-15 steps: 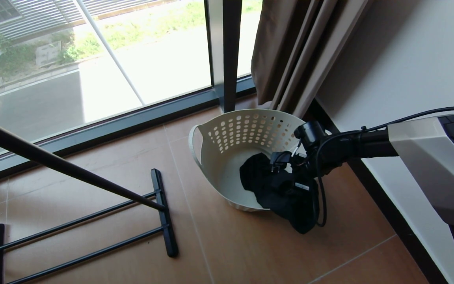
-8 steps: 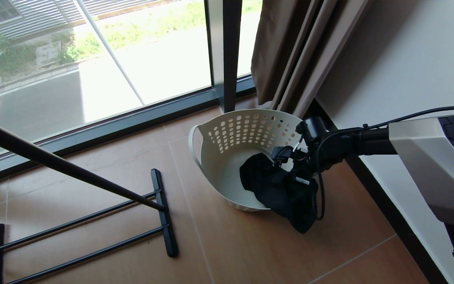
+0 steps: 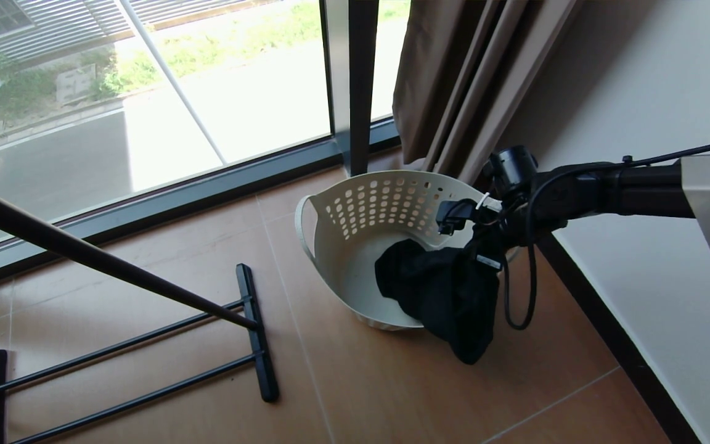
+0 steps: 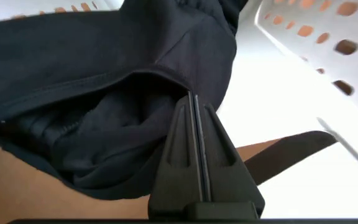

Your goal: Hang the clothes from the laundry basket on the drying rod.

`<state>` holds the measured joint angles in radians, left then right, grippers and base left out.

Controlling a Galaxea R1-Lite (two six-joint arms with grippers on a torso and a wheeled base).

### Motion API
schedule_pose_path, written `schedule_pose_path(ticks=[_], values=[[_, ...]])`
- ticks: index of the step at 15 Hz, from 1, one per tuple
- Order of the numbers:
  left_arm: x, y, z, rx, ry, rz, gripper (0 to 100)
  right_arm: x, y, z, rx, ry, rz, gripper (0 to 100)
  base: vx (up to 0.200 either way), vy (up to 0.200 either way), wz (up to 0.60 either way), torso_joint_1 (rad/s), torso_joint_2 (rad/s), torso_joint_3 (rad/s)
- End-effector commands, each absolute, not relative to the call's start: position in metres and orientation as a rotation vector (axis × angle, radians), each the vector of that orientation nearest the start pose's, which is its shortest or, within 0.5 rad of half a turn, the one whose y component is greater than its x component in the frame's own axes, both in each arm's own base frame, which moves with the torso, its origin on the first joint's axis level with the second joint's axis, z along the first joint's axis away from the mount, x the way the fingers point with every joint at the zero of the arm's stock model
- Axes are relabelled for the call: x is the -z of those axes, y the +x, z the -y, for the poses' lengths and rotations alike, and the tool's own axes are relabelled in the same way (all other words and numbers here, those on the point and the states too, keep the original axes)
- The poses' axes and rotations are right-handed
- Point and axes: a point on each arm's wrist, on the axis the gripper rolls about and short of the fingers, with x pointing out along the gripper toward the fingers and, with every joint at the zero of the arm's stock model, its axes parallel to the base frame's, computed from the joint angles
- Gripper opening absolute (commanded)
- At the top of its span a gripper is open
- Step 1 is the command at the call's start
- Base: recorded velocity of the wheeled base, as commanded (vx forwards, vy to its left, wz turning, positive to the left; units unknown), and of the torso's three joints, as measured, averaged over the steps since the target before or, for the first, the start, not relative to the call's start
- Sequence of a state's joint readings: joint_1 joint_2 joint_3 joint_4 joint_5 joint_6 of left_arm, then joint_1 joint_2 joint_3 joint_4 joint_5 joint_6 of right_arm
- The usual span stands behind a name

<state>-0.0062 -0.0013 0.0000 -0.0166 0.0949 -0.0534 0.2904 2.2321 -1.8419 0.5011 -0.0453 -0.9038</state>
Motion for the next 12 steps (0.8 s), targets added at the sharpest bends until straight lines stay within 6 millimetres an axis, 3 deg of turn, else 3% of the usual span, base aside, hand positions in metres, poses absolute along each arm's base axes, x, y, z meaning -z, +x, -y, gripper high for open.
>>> schedule_pose_path(ticks=[1,6,12], values=[[-0.077,-0.023,-0.002,-0.088,-0.055,0.019,100,-0.19,0.406,-0.123,-0.604,-0.987,-0.675,0,0.0,0.0,0.0,0.0,0.0,0.0],[-0.077,-0.023,-0.002,-0.088,-0.055,0.019,100,-0.239,0.369,-0.125,-0.612,-0.986,-0.605,0,0.0,0.0,0.0,0.0,0.0,0.0],[-0.077,-0.023,-0.002,-0.088,-0.055,0.019,100,-0.295,0.306,-0.132,-0.668,-0.967,-0.513,0,0.0,0.0,0.0,0.0,0.0,0.0]])
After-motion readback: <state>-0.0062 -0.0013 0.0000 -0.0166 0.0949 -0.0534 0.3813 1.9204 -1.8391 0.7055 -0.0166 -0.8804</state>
